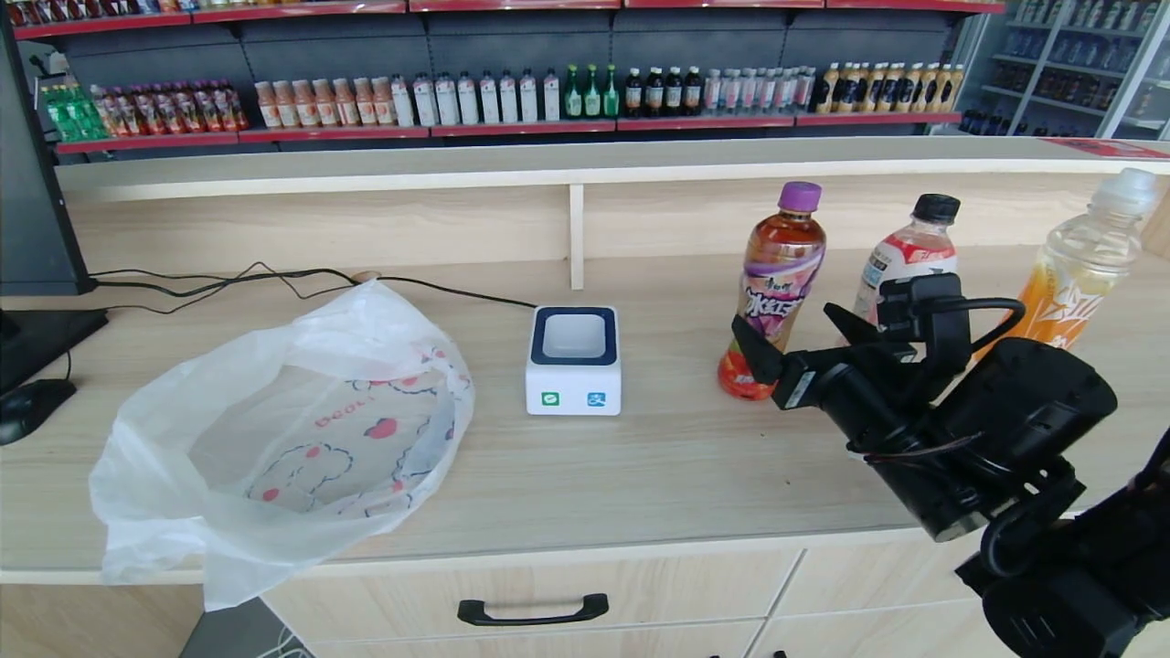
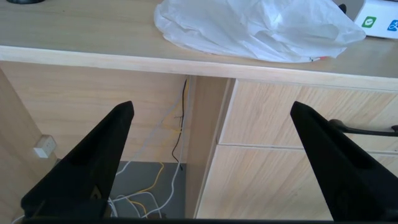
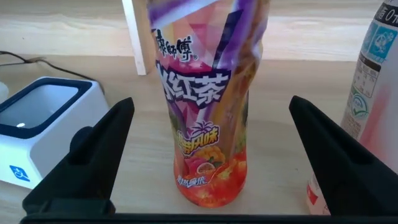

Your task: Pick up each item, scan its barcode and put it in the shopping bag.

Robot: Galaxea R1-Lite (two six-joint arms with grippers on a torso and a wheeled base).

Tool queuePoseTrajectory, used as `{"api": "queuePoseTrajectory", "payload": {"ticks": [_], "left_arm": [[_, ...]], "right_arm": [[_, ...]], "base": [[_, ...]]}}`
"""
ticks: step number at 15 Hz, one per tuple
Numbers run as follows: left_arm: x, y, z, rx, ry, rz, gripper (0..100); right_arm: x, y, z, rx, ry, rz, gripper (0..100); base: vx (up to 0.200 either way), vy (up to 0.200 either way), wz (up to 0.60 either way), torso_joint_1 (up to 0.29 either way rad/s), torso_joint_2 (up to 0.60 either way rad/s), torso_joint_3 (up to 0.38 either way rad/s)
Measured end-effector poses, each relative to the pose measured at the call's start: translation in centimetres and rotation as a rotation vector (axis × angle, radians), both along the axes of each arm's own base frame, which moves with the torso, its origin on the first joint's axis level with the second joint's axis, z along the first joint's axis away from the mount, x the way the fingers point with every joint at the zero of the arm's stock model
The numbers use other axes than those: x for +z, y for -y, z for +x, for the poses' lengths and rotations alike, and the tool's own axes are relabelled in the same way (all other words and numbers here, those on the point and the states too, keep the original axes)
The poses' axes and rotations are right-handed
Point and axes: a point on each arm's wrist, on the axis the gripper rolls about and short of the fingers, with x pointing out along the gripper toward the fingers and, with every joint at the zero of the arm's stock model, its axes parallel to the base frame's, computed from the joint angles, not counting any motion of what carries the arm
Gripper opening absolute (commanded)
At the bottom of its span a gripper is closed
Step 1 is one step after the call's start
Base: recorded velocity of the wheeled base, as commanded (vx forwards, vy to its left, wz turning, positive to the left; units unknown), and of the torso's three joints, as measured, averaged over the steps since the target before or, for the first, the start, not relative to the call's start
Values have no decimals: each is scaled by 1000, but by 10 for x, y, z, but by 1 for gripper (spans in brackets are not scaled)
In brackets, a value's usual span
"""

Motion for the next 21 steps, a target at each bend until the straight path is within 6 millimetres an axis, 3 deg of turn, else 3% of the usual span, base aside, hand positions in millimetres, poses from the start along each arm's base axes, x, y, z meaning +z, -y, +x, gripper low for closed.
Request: {"api": "queuePoseTrajectory", "payload": {"ticks": [4, 10, 21], "left_arm": [[0, 0, 0, 1, 0, 3, 100], [0, 0, 0, 0, 0, 3, 100], [0, 0, 0, 0, 0, 2, 100]], "right_arm": [[0, 1, 8, -3, 9, 1, 100], [7, -13, 37, 8, -15, 17, 100], [3, -18, 51, 10, -27, 26, 100]], "base": [[0, 0, 0, 0, 0, 0], [0, 0, 0, 0, 0, 0], [0, 0, 0, 0, 0, 0]]}}
